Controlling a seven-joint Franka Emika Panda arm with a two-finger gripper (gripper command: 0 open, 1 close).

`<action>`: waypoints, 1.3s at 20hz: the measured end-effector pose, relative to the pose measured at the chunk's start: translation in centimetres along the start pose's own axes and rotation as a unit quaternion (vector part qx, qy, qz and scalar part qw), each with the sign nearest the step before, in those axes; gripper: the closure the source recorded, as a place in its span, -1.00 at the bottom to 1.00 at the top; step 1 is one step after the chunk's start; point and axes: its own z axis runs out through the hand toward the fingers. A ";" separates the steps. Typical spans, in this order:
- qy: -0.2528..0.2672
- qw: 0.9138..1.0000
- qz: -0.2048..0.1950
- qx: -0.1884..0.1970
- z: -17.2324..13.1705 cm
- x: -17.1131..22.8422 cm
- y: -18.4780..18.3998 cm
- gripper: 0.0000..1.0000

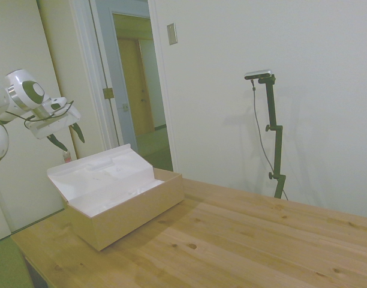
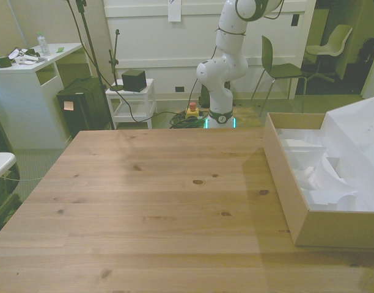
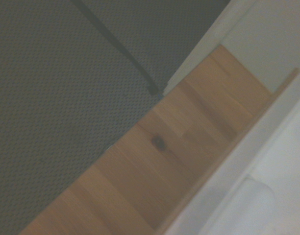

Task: Close the box

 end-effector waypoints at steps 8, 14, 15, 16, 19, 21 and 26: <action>-0.011 0.996 -0.083 -0.018 9.1 -2.2 -6.4 -1.00; 0.002 0.997 -0.041 -0.058 8.8 0.9 -2.4 -1.00; 0.009 0.998 -0.024 -0.062 6.8 2.0 -0.4 -1.00; 0.016 0.998 -0.006 -0.065 4.4 3.3 2.0 -1.00; 0.010 0.995 0.063 -0.077 -0.3 6.6 12.1 -1.00; -0.005 0.991 0.103 -0.081 -1.9 8.3 20.3 -1.00; -0.042 0.980 0.178 -0.077 -2.3 7.5 37.9 -1.00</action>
